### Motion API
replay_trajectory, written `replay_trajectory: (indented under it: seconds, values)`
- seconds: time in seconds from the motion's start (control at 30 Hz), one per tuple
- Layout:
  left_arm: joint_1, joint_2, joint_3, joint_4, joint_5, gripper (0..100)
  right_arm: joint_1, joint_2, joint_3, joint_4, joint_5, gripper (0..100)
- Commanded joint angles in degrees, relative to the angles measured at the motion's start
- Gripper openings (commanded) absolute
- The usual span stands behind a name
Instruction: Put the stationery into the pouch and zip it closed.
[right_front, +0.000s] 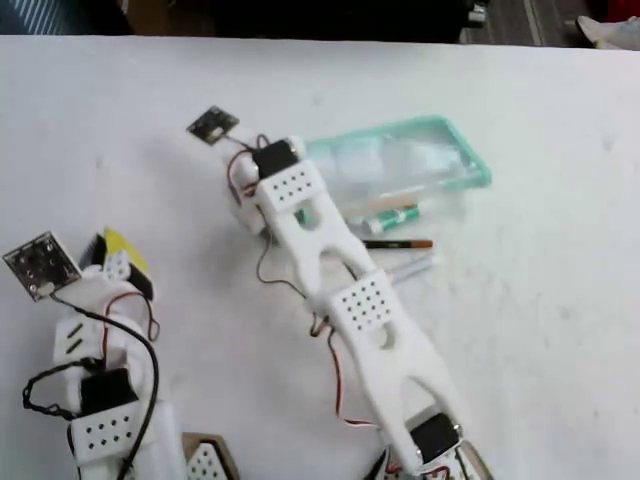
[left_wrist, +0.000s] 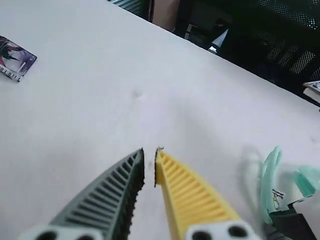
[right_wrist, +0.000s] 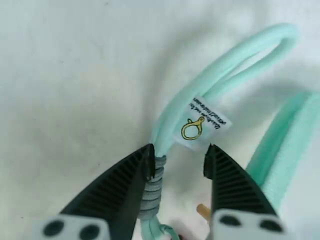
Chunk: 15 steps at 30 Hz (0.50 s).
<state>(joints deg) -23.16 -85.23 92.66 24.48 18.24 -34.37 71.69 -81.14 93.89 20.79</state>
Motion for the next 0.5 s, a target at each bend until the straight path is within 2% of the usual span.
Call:
replay_trajectory:
  seconds: [0.0,0.4,0.47]
  values:
    - [1.1,-1.2,-0.9,0.8,0.0,8,-0.3,0.1,-0.4,1.7,0.8,16.8]
    - [1.6,-1.2,-1.8,2.0,0.0,8,-1.2,-3.1,1.5,4.5,1.2,16.8]
    - [1.6,-1.2,-1.8,2.1,0.0,8,-1.2,-3.2,2.7,4.5,4.0,16.8]
